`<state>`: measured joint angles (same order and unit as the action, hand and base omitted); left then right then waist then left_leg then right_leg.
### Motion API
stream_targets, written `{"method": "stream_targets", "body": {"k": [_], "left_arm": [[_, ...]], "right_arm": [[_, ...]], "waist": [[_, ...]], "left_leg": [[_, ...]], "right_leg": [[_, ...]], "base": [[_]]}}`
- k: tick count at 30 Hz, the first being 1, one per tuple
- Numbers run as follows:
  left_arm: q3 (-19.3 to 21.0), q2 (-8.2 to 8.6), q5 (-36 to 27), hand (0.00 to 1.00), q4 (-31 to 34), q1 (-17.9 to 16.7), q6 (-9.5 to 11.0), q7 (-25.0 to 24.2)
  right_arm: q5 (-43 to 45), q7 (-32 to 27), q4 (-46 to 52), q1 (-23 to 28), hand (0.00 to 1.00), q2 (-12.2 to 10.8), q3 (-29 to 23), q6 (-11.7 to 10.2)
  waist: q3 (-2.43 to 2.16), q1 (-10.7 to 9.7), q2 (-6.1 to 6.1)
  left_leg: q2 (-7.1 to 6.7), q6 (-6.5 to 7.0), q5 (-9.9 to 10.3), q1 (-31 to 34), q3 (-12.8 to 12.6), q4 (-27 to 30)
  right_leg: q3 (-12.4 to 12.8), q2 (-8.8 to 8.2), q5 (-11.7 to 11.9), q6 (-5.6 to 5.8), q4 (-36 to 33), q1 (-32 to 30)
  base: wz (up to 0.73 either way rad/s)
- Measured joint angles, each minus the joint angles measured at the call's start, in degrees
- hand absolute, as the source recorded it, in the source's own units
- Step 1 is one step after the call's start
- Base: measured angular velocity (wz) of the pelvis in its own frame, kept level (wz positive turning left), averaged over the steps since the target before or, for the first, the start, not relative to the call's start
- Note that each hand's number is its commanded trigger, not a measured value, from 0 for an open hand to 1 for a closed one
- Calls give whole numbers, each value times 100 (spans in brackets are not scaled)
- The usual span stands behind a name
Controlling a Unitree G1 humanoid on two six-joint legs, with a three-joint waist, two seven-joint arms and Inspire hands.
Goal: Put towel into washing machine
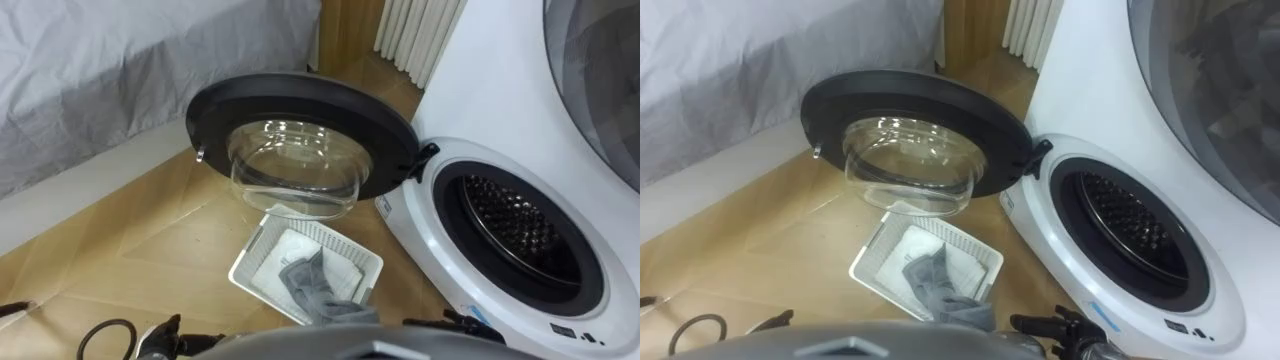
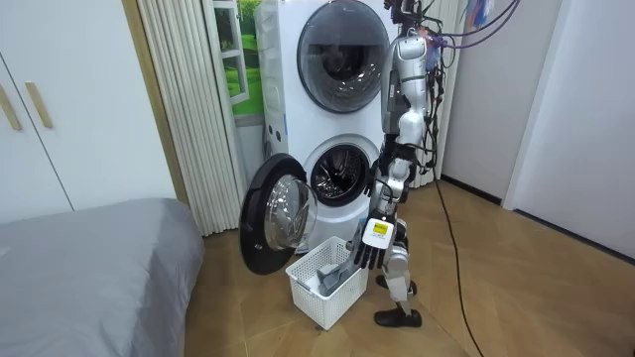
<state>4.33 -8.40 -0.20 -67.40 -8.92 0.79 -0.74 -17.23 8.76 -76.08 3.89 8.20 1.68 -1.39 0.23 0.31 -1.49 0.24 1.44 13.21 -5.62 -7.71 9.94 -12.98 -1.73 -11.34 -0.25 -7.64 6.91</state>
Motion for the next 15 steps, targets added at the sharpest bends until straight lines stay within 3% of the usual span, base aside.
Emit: {"method": "stream_targets", "body": {"k": [4,8,15], "left_arm": [[-5,-1,125,0,9,5,0,1],[-5,1,233,0,10,72,6,26],[-41,16,671,0,18,242,13,284]], "right_arm": [[0,0,15,2,0,5,55,-5],[-2,17,40,-53,0,35,111,-48],[3,17,42,-151,0,48,222,-57]], "waist": [[19,1,-8],[-12,0,30],[-13,1,48]], "left_leg": [[0,0,0,15,0,-2],[1,0,0,109,2,-8],[15,2,-2,352,-5,25]], "right_leg": [[2,0,0,0,-2,-19],[1,-4,1,-2,-5,-109],[8,-5,7,1,-96,-401]], "base": [[0],[0],[0]]}}
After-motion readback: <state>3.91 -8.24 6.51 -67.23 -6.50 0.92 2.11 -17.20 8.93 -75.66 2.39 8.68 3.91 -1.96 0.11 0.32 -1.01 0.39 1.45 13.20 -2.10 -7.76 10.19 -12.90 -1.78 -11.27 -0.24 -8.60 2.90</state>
